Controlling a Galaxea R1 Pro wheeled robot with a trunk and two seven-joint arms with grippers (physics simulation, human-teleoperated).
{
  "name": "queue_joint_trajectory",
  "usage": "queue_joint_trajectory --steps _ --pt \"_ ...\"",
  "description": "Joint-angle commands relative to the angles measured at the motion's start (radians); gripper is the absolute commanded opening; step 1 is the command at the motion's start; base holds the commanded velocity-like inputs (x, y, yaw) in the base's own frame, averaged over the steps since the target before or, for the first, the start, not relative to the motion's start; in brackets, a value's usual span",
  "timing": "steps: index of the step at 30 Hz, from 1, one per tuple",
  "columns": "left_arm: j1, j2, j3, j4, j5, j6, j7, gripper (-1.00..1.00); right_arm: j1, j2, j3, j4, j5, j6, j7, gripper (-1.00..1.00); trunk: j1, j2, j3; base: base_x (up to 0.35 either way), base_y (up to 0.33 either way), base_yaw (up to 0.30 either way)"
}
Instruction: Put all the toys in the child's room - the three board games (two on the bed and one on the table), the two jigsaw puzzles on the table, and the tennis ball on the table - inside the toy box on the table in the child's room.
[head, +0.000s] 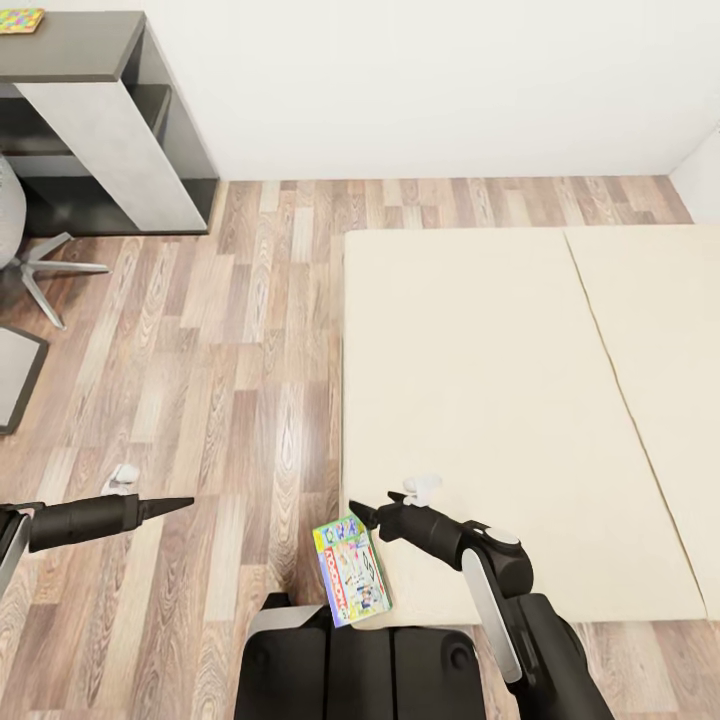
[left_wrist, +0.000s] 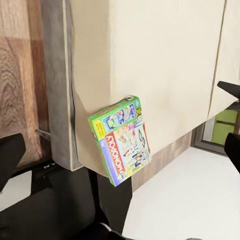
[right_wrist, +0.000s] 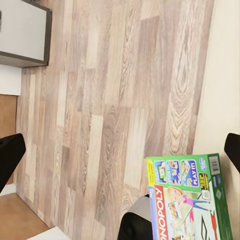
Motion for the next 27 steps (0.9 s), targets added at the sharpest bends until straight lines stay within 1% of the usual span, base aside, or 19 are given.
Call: queue_joint_trajectory --steps 1,6,10,13,16,18,19,22,23,26,27 --pt "0.0 0.0 0.0 0.0 0.002 0.01 0.003 1.0 0.0 0.0 -0.001 -0.001 -0.005 0.006 -0.001 1.0 0.001 -0.001 0.001 0.0 0.0 0.0" --pt "-0.001 0.0 0.0 0.0 0.002 0.01 0.015 1.0 0.0 0.0 -0.001 0.0 -0.004 0.001 -0.001 1.0 0.001 -0.001 0.009 0.0 0.0 0.0" --pt "-0.001 0.0 0.0 0.0 0.002 0.01 0.043 1.0 0.0 0.0 -0.001 0.0 -0.002 0.0 -0.002 1.0 0.001 -0.001 0.016 0.0 0.0 0.0" --pt "-0.001 -0.001 0.0 0.0 0.002 0.01 0.082 1.0 0.0 0.0 -0.001 0.001 -0.001 -0.001 -0.002 1.0 0.001 -0.001 0.02 0.0 0.0 0.0" --pt "-0.001 -0.003 -0.001 0.0 0.002 0.01 0.141 1.0 0.0 0.001 -0.001 0.001 0.0 -0.002 -0.002 1.0 0.001 -0.001 0.025 0.0 0.0 0.0" --pt "-0.001 -0.004 -0.002 0.0 0.002 0.01 0.168 1.0 0.0 0.0 -0.001 0.001 0.0 -0.002 -0.002 1.0 0.001 -0.001 0.029 0.0 0.0 0.0" --pt "-0.001 -0.005 -0.002 0.0 0.002 0.01 0.195 1.0 0.0 0.0 -0.001 0.001 0.001 -0.002 -0.002 1.0 0.001 -0.001 0.03 0.0 0.0 0.0" --pt "-0.001 -0.006 -0.003 0.0 0.002 0.01 0.24 1.0 0.0 0.001 -0.001 0.002 0.0 -0.002 -0.003 1.0 0.001 -0.001 0.035 0.0 0.0 0.0" --pt "-0.001 -0.007 -0.004 0.0 0.002 0.01 0.273 1.0 0.0 0.001 -0.001 0.002 0.0 -0.003 -0.003 1.0 0.001 -0.001 0.037 0.0 0.0 0.0" --pt "-0.002 -0.015 -0.004 0.0 0.003 0.01 0.327 1.0 0.0 0.001 -0.003 0.004 -0.001 -0.003 -0.004 1.0 0.001 -0.001 0.042 0.0 0.0 0.0" --pt "-0.002 -0.023 -0.004 0.0 0.003 0.01 0.365 1.0 0.0 0.002 -0.004 0.007 -0.001 -0.004 -0.005 1.0 0.001 -0.001 0.044 0.0 0.0 0.0"
